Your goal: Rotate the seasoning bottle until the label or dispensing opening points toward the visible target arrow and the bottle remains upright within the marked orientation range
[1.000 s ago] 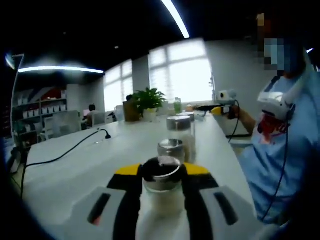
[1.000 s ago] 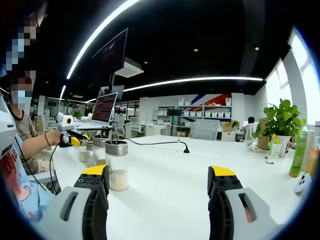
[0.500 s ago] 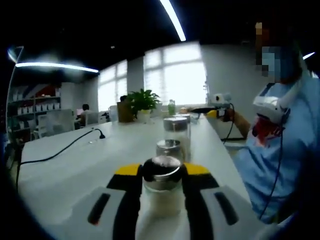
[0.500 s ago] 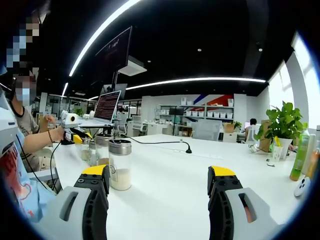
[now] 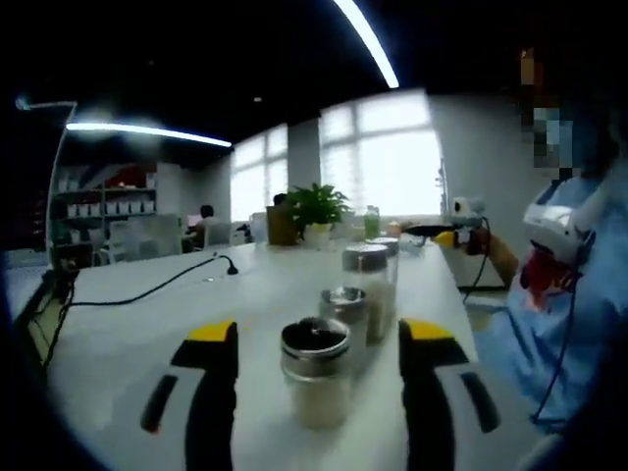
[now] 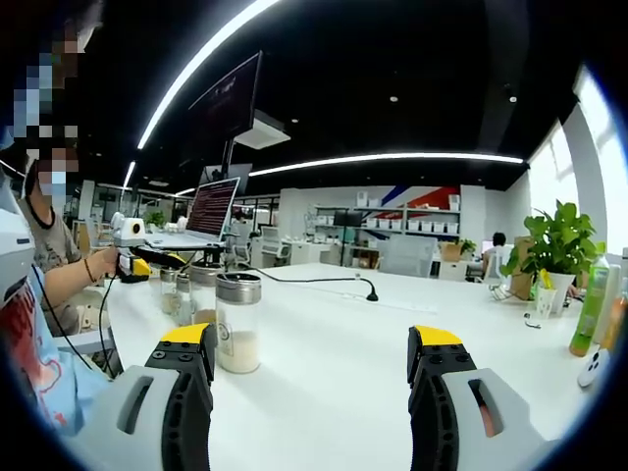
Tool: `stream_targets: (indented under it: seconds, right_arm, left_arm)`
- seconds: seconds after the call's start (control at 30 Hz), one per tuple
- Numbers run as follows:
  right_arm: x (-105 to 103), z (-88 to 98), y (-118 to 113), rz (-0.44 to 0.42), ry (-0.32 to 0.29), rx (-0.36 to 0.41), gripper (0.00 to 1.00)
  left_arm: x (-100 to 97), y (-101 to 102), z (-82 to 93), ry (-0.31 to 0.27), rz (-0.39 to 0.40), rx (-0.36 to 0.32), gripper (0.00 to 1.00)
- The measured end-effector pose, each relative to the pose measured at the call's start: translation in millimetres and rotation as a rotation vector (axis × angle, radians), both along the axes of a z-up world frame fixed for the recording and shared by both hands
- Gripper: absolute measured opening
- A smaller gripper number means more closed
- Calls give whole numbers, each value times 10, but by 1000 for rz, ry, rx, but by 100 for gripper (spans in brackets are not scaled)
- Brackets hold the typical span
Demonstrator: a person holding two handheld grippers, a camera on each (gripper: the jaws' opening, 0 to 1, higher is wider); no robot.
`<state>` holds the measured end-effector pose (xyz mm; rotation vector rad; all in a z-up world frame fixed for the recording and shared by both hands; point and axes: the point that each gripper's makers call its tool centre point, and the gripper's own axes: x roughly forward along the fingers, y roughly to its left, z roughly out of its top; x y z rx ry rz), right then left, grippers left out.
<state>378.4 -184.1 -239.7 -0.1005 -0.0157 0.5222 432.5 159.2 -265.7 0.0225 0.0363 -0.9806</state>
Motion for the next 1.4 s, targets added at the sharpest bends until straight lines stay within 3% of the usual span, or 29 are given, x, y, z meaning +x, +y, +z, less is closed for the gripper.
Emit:
stream_targets:
  seconds: [0.07,0.2,0.37,0.43,0.5,0.6,0.73,0.87,1.03,1.13,1.2,1.23,1.4]
  right_arm:
    - [7,-11,-21,-7,4,1,83]
    - [24,-12,-43,-15,8,15,83]
    - [0,-26,-4,-5,8,6,83]
    - [-2,-48,-14,-12,11,-9,83]
    - [-4,-51,-25,-16,9,-7,83]
    - [-10,-45,-26,-18,10,-4,83]
    - [-21,-20,-4,-15,2,-7,83]
    - [-23,-27,23,-10,2,-9,83]
    - [-30,-51,55,-3,9,-9,83]
    - [-39,-37,51,-2,3,-6,83]
    - [-36,-62,50,-1,7,-15,83]
    - [-32,-79,50,-2,12,-18,83]
    - [-53,-66,71,13,4,-18,83]
  left_arm:
    - [17,57,-43,72,104,-18,70]
    - [-104,70,45,61,173,-90,69]
    - [-163,145,92,27,272,-58,69]
    - [-180,184,94,80,322,-118,70]
    - [-193,204,113,85,341,-165,70]
    - [-207,219,57,105,384,-166,70]
    - [-204,212,16,80,455,-101,71]
    - [-226,135,-41,87,520,-96,86]
    - [-227,203,-12,37,638,-97,84]
    - [-244,203,9,47,672,-136,85]
    - [-221,242,52,-33,735,-105,84]
    - [-220,252,31,-29,763,-102,83]
    - [-179,227,80,-50,806,-185,78]
